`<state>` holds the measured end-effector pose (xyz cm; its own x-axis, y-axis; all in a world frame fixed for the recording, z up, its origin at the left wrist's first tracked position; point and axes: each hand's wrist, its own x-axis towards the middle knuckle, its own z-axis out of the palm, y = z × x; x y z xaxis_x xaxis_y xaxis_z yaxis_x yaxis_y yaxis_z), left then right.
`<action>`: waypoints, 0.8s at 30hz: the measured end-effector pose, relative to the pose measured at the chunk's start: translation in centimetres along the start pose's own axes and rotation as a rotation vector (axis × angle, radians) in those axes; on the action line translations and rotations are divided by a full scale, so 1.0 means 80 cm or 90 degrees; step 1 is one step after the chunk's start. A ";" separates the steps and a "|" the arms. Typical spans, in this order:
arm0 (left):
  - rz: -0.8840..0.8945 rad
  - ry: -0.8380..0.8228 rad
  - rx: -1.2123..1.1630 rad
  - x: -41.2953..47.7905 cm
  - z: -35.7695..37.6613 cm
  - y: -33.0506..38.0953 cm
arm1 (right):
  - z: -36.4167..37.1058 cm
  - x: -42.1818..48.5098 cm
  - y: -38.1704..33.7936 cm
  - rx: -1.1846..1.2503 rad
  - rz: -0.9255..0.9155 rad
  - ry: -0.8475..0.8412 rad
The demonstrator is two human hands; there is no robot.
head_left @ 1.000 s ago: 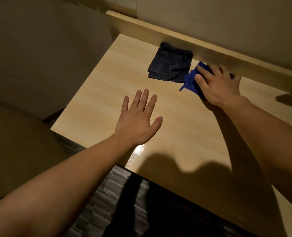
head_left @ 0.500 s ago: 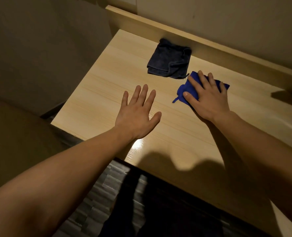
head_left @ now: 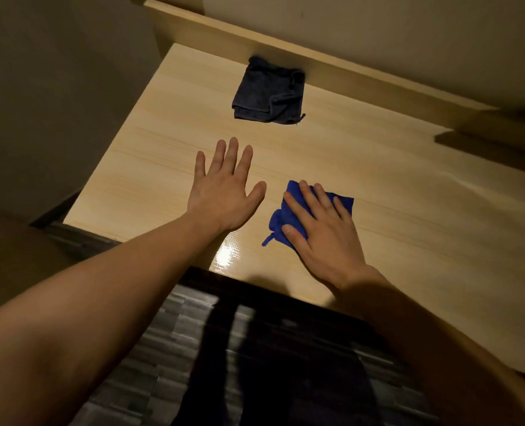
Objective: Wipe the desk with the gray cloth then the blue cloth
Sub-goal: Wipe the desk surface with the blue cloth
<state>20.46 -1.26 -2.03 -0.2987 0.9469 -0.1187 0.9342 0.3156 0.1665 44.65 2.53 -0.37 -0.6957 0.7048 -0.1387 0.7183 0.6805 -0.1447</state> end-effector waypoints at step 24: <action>0.048 -0.009 -0.008 0.008 0.008 0.095 | -0.098 -0.024 0.048 0.721 0.161 0.159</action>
<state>27.48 1.70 -1.49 -0.2249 0.9671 -0.1193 0.9514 0.2444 0.1875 48.79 5.40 7.06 -0.4246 0.8985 -0.1113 0.3322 0.0402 -0.9423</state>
